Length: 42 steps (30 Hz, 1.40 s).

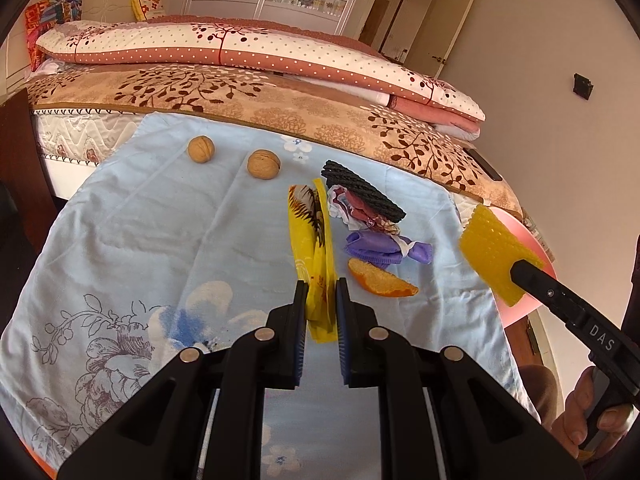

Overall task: Collect trash
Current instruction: 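Carry the yellow bag and yellow mesh foam over the pink bucket with both tools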

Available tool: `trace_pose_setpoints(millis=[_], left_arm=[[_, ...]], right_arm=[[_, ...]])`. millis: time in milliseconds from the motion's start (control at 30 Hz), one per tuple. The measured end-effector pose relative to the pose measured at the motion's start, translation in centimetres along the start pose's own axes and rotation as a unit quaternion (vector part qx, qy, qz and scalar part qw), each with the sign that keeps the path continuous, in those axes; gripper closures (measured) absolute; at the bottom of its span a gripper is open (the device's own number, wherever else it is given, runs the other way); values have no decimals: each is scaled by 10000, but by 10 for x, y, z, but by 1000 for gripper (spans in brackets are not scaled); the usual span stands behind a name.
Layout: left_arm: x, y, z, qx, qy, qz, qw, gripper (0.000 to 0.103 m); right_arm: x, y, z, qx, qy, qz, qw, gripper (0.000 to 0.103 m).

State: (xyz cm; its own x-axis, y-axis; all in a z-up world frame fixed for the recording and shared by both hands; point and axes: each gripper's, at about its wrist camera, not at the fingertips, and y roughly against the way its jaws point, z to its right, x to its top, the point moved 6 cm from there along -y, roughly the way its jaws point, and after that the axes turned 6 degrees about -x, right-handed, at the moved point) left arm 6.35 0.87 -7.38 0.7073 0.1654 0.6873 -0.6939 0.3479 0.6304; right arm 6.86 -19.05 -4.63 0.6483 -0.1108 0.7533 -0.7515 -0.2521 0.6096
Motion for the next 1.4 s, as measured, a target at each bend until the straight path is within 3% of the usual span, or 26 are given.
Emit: trace_pose_setpoints(millis=[567, 1000, 1400], left_arm=[[23, -16, 82, -459, -793, 5, 9958, 90], [37, -48, 171, -1048, -1410, -37, 9844, 90], [34, -82, 236, -1406, -1773, -177, 9739, 90]], right_arm=[[22, 34, 92, -592, -849, 639, 9926, 93], [23, 51, 168, -1137, -1445, 968, 9782, 93], [21, 50, 207, -1370, -1727, 1111, 9690, 93]])
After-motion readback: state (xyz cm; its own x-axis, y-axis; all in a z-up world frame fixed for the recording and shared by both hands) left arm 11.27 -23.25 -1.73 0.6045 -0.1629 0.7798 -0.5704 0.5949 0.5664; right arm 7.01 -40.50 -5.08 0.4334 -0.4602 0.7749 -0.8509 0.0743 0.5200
